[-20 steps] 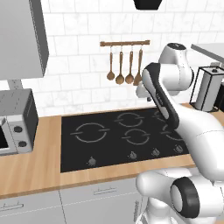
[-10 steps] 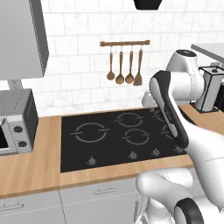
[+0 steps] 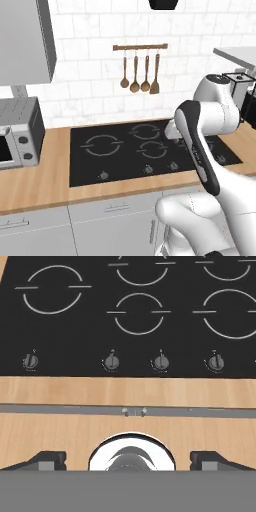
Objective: Navigate to the dishwasher.
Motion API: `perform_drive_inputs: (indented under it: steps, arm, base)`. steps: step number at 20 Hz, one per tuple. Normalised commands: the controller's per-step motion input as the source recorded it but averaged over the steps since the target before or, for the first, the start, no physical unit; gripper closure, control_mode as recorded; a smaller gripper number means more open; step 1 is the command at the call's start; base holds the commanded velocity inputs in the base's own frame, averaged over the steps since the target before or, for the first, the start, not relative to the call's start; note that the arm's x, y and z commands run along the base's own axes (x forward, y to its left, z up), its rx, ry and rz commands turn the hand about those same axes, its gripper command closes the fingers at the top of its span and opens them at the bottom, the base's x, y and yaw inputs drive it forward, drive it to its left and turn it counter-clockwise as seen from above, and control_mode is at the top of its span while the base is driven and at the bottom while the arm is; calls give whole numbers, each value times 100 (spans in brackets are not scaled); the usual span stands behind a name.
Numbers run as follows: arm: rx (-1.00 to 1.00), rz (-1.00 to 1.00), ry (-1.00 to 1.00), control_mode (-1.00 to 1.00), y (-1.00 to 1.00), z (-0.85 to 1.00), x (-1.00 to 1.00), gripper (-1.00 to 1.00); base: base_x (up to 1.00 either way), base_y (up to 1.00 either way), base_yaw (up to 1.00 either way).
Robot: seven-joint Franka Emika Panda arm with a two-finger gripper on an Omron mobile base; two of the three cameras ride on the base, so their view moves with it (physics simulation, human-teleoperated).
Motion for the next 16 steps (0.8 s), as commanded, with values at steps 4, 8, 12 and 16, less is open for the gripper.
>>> perform_drive_inputs:
  steps: [4, 8, 12, 16]
  arm:
    - [0, 0, 0, 100, 0, 0, 0, -100]
    - [0, 0, 0, 100, 0, 0, 0, -100]
    - [0, 0, 0, 100, 0, 0, 0, -100]
    - [0, 0, 0, 100, 0, 0, 0, -100]
  base:
    - [-24, 7, 10]
    - [-1, 16, 45]
    - [0, 15, 79]
    - [-3, 24, 87]
